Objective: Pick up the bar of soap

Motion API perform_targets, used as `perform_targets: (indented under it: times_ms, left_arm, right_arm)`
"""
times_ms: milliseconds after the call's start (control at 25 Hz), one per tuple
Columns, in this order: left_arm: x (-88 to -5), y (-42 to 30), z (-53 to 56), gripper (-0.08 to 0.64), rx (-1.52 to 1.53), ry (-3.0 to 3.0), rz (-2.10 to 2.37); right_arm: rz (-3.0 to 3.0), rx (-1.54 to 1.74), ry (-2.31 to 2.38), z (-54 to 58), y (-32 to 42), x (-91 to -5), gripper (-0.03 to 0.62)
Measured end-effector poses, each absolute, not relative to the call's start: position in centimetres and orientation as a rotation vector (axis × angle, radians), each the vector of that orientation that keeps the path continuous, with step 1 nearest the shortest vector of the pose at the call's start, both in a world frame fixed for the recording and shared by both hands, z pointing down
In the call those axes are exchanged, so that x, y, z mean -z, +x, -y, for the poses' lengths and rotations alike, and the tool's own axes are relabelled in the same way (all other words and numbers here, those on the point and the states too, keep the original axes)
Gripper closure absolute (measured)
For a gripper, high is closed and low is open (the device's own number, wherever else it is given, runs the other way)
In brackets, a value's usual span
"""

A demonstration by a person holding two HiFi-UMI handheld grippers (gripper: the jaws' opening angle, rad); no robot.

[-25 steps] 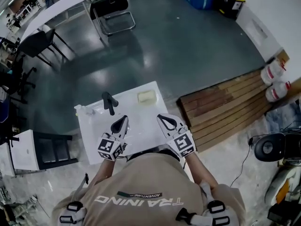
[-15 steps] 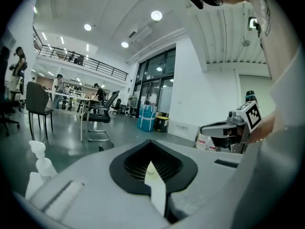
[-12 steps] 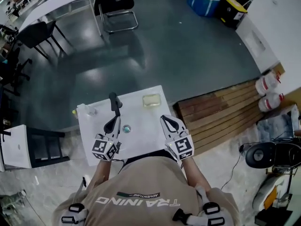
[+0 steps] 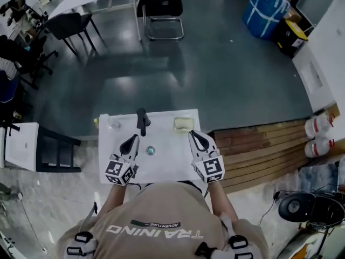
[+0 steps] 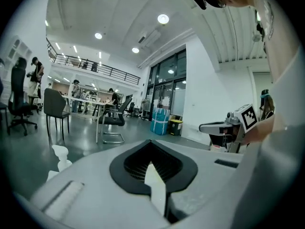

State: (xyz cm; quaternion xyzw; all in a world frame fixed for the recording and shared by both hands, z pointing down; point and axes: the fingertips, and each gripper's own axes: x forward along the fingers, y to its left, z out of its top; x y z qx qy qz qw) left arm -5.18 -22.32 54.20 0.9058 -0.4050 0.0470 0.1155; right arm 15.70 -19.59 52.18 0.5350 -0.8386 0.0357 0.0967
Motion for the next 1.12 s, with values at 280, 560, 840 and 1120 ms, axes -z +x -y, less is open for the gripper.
perform_targets:
  times_ms: [280,560,840,1120]
  left_arm:
    - [-52.6,-6.2,23.4,0.565,-0.181,2.668,1.273]
    - [-53.0,-5.1,23.3,0.565,-0.215,2.668,1.225]
    - [-53.2,-4.4,23.3,0.565,-0.205,2.672,1.201]
    - [-52.7,-3.7,23.0,0.565,-0.169,2.691,1.182]
  right_arm:
    - [2.51,-0.131,1.571,20.6,16.5,-53.3,0.586]
    - [2.558,-0.083,1.47,20.9,16.0,-53.7,0.584]
    - [2.576,-0.058,1.5,20.7,16.1,-52.1,0.288]
    - [2.566,-0.032,1.447,19.6,16.0,-51.9,0.288]
